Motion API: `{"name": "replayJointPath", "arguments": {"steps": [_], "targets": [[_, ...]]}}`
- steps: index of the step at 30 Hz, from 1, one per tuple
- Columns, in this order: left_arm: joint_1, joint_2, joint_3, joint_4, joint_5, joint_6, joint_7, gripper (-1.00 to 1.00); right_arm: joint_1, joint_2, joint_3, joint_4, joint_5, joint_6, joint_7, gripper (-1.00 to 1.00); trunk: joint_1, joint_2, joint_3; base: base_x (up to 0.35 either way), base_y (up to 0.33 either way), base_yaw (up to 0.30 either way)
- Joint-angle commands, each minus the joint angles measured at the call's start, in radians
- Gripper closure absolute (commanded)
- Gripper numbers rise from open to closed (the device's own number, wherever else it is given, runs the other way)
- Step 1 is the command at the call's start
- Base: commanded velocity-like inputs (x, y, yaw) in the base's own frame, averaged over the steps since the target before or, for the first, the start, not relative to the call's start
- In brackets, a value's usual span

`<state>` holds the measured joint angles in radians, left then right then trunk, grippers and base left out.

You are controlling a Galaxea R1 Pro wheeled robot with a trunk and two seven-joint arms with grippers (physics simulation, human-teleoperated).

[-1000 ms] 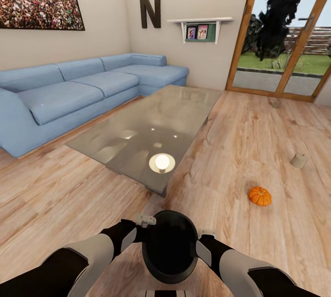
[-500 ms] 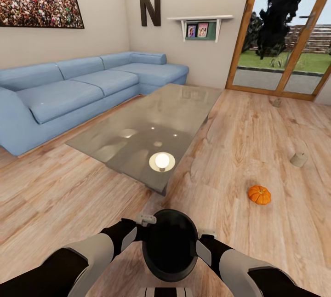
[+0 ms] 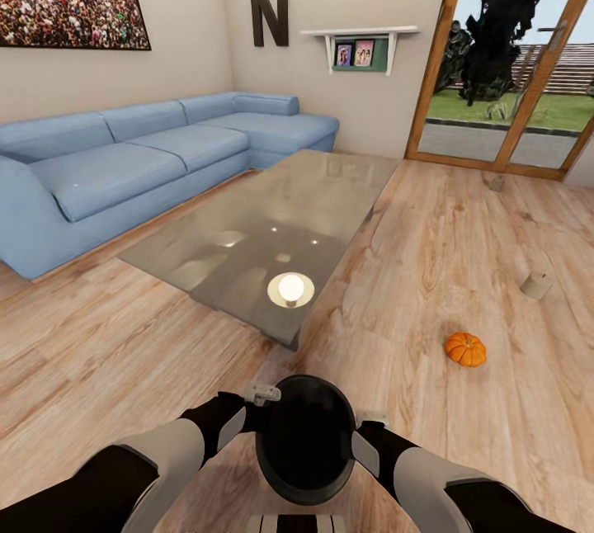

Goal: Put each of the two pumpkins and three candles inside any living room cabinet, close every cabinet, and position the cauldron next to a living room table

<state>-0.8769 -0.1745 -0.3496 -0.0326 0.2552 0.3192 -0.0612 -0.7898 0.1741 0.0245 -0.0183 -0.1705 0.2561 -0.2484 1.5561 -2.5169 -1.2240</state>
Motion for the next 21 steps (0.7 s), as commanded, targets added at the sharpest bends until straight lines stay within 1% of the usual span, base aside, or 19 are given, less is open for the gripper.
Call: {"name": "replayJointPath", "arguments": {"steps": [1, 2, 21], "targets": [[-0.001, 0.000, 0.081, 0.025, -0.010, 0.005, 0.056, 1.00, 0.001, 0.000, -0.028, -0.006, -0.007, -0.020, 0.041, 1.00, 0.077, 0.000, -0.001, 0.000, 0.000, 0.000], [-0.001, 0.000, 0.080, 0.025, -0.010, 0.005, 0.055, -1.00, 0.001, 0.000, -0.028, -0.006, -0.007, -0.020, 0.041, 1.00, 0.077, 0.000, -0.001, 0.000, 0.000, 0.000], [-0.001, 0.000, 0.081, 0.025, -0.010, 0.005, 0.057, -1.00, 0.001, 0.000, -0.028, -0.006, -0.007, -0.019, 0.041, 1.00, 0.077, 0.000, -0.001, 0.000, 0.000, 0.000]]}}
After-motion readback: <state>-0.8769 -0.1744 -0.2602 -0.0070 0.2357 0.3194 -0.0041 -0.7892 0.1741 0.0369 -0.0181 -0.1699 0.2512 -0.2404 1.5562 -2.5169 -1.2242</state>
